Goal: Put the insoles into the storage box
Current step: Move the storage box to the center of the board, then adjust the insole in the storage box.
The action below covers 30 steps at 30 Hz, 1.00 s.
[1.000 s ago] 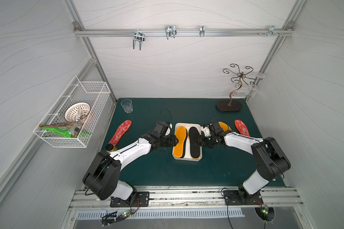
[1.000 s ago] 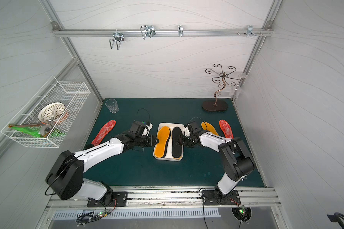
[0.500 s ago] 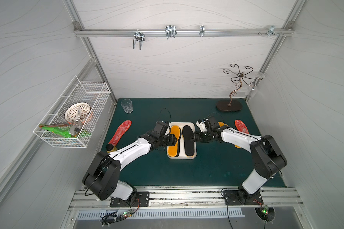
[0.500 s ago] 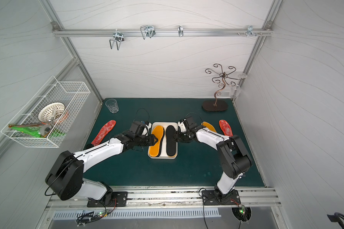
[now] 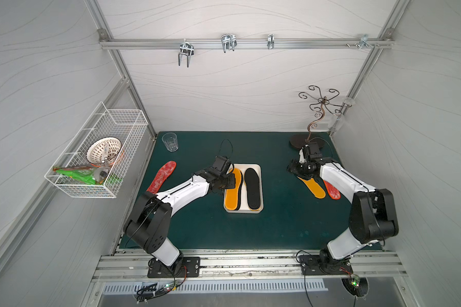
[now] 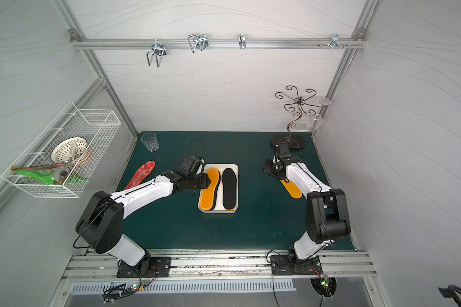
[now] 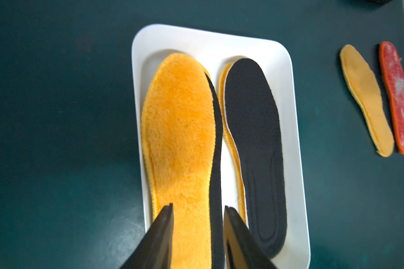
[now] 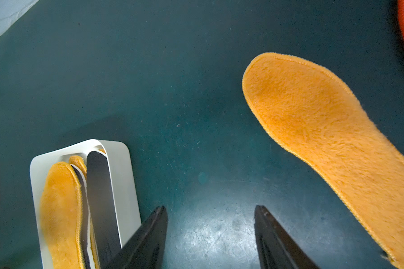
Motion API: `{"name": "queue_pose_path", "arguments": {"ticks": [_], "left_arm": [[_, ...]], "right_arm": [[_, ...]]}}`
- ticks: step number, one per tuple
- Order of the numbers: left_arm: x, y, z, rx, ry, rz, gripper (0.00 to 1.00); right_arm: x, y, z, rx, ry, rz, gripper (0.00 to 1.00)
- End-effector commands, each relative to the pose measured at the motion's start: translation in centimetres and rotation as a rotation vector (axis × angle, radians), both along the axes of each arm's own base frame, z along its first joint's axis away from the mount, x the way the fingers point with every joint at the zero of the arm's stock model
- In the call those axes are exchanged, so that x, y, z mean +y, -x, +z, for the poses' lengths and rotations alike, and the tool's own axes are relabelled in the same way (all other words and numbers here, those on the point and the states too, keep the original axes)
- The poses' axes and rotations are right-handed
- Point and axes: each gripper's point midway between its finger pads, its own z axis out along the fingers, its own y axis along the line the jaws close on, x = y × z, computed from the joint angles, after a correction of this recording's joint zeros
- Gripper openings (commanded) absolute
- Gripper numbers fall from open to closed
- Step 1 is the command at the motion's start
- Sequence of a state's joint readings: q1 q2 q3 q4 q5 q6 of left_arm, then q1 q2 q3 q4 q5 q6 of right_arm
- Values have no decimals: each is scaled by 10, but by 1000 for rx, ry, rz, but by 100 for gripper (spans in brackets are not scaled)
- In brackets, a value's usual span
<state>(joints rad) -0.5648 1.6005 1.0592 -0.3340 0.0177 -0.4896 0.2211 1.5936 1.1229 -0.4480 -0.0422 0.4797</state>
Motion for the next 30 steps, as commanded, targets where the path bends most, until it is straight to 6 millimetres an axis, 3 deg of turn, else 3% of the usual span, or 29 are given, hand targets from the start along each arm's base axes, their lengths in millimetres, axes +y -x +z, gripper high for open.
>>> {"name": "queue_pose_path", "arguments": {"ticks": [1,10,21,25,30], "left_arm": [[7,-12,1,-22,-101,35,40],[-4,-20,-30,33,-109,58,40],[-24,-19,-45,62,-59,35,40],[-16,-16,-34,47,-74,60,40],[-2,-15,0,-29,-87,86,41]], "right_arm": [[-2,6,0,11,14,-16,64],[0,6,-1,4,-8,-9,64],[4,4,-5,0,-27,-1,63],[-1,1,0,8,16,-6,64],[-35,-6,-9,85,100,-78,65]]}}
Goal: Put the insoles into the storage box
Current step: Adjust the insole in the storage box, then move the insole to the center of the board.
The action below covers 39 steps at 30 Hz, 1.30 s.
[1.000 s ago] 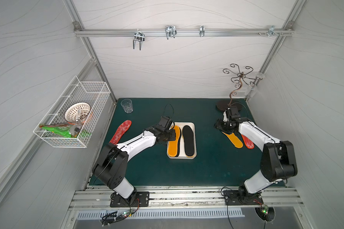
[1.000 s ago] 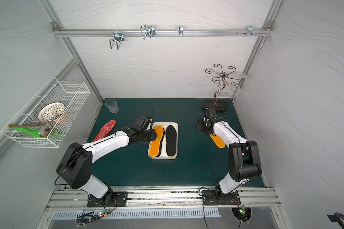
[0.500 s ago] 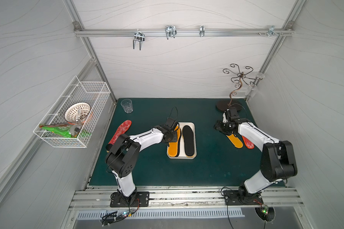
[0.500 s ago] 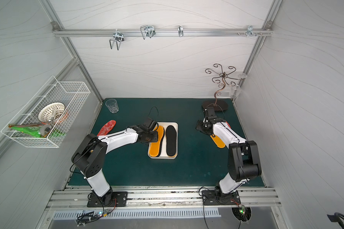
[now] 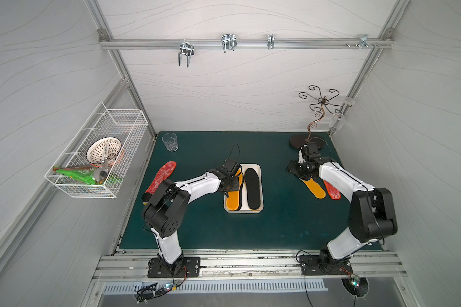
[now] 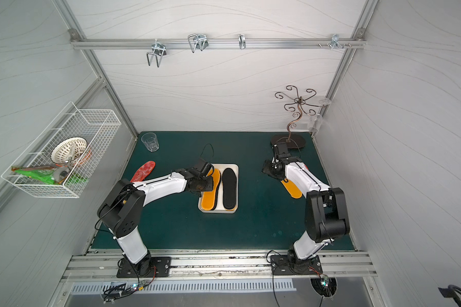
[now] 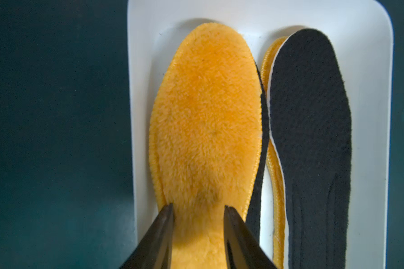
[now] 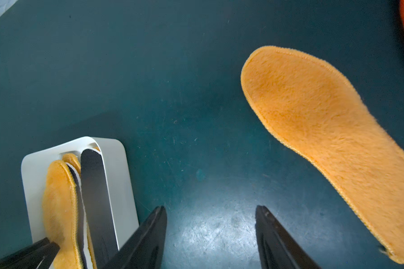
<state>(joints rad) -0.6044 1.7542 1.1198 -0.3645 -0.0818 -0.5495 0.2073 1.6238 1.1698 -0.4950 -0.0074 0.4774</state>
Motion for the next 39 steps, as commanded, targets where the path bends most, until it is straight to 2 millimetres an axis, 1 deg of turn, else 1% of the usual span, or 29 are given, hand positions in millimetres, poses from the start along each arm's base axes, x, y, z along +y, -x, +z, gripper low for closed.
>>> {"name": "queue_pose_path", "arguments": {"ticks": [1,4,6,9,12,16,19,21,22,24,28,33,35,37,38,39], "left_arm": [[3,-8,50,-121,24,18,41],[5,-4,68,-158,49,10,42],[5,0,76,-174,67,-1,43],[6,5,81,-187,88,-10,43],[8,9,80,-192,94,-14,43],[10,15,84,-188,99,-22,43],[10,17,86,-196,109,-25,44],[11,17,88,-203,111,-23,44],[10,16,88,-204,111,-24,44],[9,15,88,-203,110,-28,44],[4,10,85,-188,116,-28,44],[-5,1,81,-177,123,-30,44],[-11,-6,81,-175,125,-37,44],[-17,-12,80,-170,128,-48,44],[-22,-16,81,-170,130,-58,44],[-25,-19,81,-171,131,-68,44]], "right_arm": [[-34,-2,-13,85,69,-73,64],[-56,-4,-30,135,92,-127,64],[-65,-3,-42,170,101,-149,64],[-77,1,-60,224,113,-179,63],[-79,7,-79,272,93,-199,63],[-63,21,-94,285,-33,-221,63],[-44,35,-106,297,-119,-220,62],[-33,42,-110,306,-155,-212,62],[-25,46,-111,310,-179,-200,62],[-13,53,-105,307,-185,-182,62],[16,59,-86,266,-290,-177,63],[71,64,-60,237,-432,-100,64],[91,62,-47,222,-508,-54,64],[104,58,-29,207,-563,17,64],[105,55,-19,190,-547,54,64],[101,53,-12,171,-503,73,64]]}}
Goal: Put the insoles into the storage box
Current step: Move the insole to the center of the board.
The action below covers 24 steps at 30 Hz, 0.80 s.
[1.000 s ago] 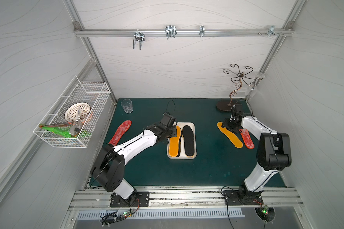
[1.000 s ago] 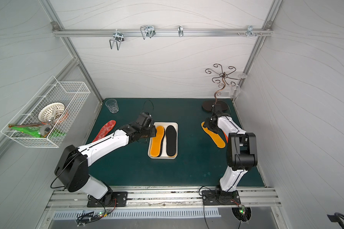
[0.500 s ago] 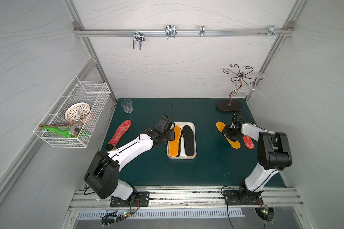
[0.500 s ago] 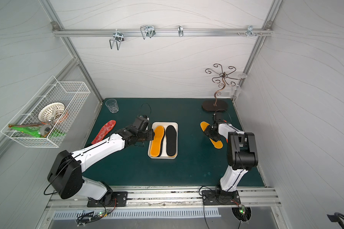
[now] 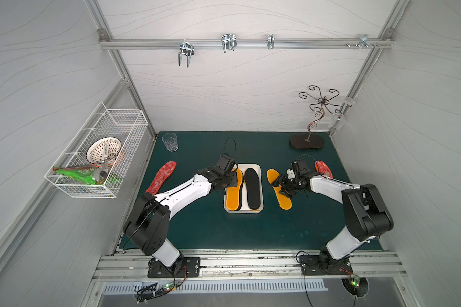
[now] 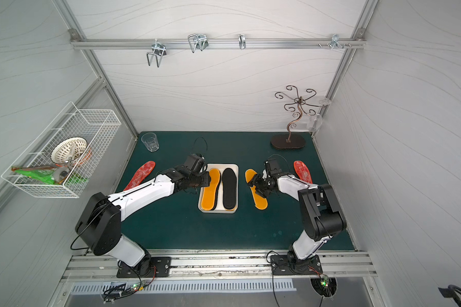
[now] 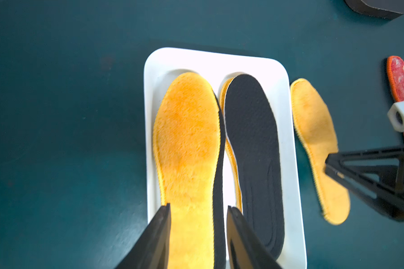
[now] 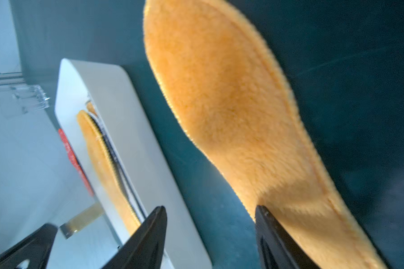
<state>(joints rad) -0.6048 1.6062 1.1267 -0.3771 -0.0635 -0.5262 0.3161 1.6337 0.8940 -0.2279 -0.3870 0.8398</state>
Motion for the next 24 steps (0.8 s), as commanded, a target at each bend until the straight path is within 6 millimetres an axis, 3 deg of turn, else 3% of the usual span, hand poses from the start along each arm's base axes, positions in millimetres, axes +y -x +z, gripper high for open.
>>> {"name": "queue_pose_path", "arguments": {"ticks": [1,4,7,13,17,24], "left_arm": [[-25,-23,23,-60,44,-50,44],[-38,-35,29,-75,55,-86,44],[-60,-45,34,-93,106,-154,44],[-91,-54,35,-87,182,-255,44],[-101,-54,33,-68,215,-295,43],[-127,-37,23,-19,179,-336,41]], "right_arm": [[3,-16,49,-120,4,64,64],[-31,-24,57,-184,219,32,65],[-51,-25,54,-199,297,0,65],[-60,-27,30,-133,244,-11,65],[-74,-32,27,-130,247,-38,64],[-95,-35,21,-119,233,-85,63]]}}
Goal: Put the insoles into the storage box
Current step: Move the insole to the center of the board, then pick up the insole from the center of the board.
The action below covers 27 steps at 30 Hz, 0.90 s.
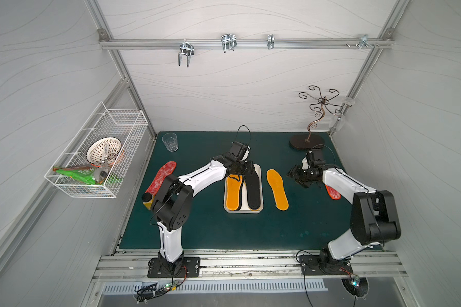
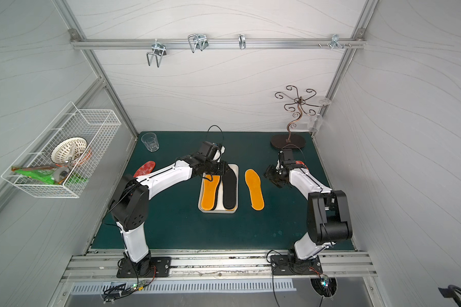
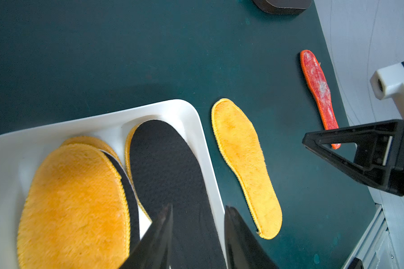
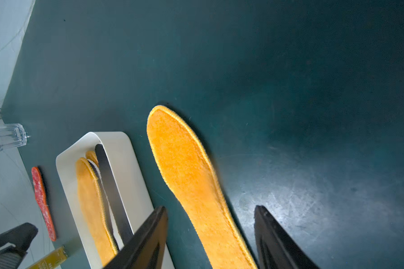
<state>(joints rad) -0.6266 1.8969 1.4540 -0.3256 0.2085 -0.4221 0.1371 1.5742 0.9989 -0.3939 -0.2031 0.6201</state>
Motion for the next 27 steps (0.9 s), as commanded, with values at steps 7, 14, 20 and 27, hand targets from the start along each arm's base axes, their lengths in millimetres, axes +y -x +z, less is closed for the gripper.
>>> {"name": "queue_pose_path", "arguments": {"ticks": [7,14,20,27], "left_arm": [[-80,33,4,23,9,-144,41],[-92,39,-19,70,-53,-127,34],[-93,40,-36,98,-83,-127,16],[-100,48,-58,134,-110,-151,14]], "right_arm": [[-27,15,-9,28,-22,-39,62],[-35,21,-11,45,-105,-61,61],[-35,26,-13,46,-124,-59,59],[-10,21,-26,73,-245,11,58]]}}
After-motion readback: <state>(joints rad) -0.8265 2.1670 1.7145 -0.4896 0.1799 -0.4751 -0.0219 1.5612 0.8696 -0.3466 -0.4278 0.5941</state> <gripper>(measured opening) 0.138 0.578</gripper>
